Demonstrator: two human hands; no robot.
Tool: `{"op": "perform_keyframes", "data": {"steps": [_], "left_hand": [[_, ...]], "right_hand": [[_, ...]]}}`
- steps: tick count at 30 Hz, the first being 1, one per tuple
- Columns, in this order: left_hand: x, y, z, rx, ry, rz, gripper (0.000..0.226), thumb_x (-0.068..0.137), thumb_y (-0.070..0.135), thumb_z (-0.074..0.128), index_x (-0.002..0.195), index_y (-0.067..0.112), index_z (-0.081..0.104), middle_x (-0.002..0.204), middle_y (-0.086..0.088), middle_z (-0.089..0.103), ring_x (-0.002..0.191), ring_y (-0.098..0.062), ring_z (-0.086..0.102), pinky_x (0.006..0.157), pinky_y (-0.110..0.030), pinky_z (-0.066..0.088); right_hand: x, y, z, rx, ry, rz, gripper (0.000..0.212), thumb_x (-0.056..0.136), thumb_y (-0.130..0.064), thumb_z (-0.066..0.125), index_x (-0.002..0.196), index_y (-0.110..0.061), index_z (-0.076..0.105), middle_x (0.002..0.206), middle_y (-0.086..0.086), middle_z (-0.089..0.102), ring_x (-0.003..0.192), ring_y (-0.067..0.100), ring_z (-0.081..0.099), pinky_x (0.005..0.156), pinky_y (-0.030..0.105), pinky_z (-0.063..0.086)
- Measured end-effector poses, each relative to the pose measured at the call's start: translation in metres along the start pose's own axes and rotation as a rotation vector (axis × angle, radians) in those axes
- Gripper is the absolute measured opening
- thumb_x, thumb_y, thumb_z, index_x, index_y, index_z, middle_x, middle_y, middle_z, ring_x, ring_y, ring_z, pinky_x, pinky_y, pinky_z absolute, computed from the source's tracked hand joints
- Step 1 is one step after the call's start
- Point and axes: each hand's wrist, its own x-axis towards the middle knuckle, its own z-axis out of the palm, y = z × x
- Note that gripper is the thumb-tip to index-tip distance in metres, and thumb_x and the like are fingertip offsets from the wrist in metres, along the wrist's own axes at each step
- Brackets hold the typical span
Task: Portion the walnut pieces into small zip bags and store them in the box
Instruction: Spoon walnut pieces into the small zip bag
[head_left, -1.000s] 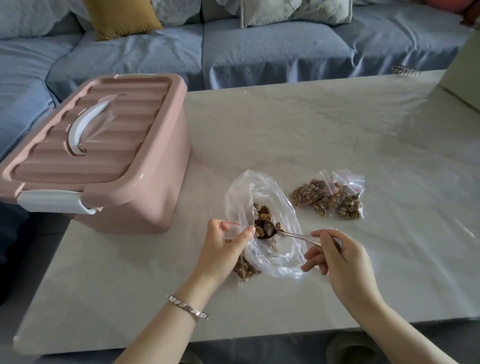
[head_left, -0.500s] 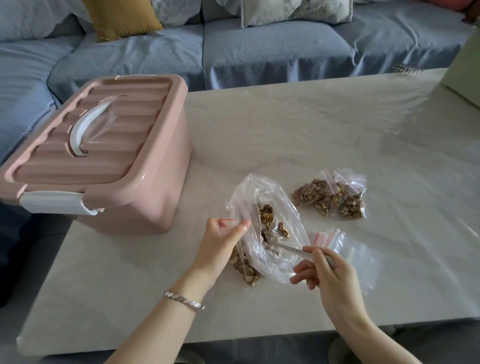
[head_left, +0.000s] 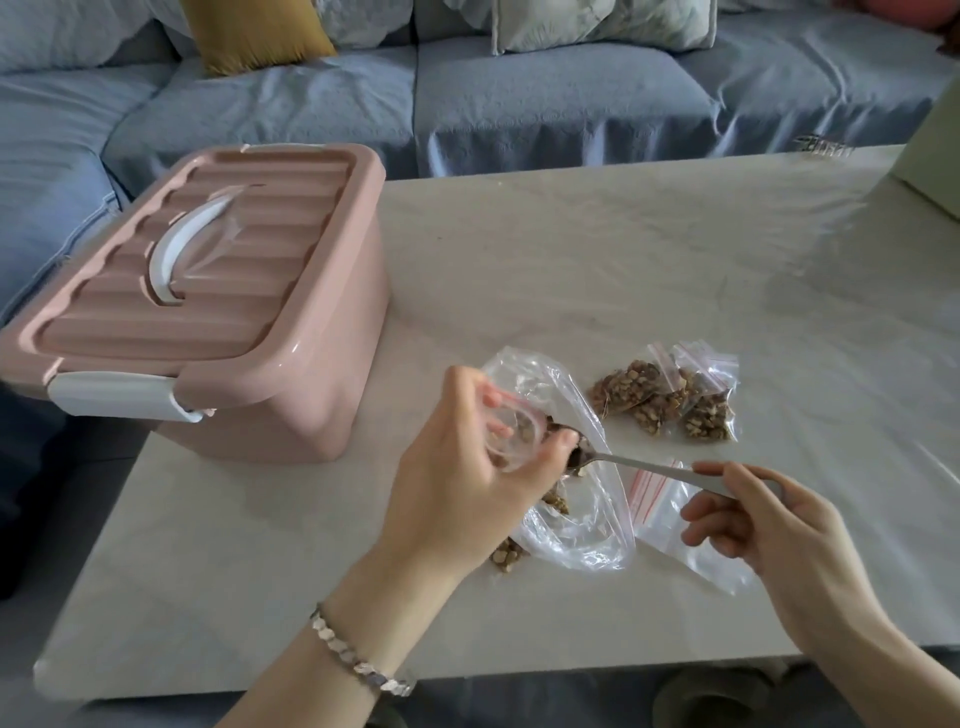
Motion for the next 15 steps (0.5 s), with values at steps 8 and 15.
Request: {"op": "perform_keyframes", "data": {"steps": [8,15], "left_hand": [[0.008,-0.022,0.035,0.123,-0.204,-0.151,0.044,0.075,0.054,0.063,0.096,0.025,0.037,0.091,0.014,0.057,0.079,-0.001,0.058,0.066,-0.024,0.047],[0.008,-0.044,0.041,0.162,-0.227,-0.119,0.048,0.072,0.054,0.067,0.095,0.025,0.035,0.088,0.011,0.058,0.081,-0.006,0.061,0.070,-0.024,0.047]], "right_hand": [[0.004,-0.032,-0.020,-0.068,0.019,-0.099,0.026,0.096,-0.009,0.041,0.082,-0.003,0.062,0.052,0.011,0.063,0.037,0.016,0.054,0.035,0.014,0.033],[0.011,-0.062,-0.016,-0.196,-0.071,-0.130,0.027,0.095,-0.008,0.041,0.080,-0.003,0.063,0.050,0.011,0.062,0.035,0.017,0.052,0.034,0.015,0.030]]}}
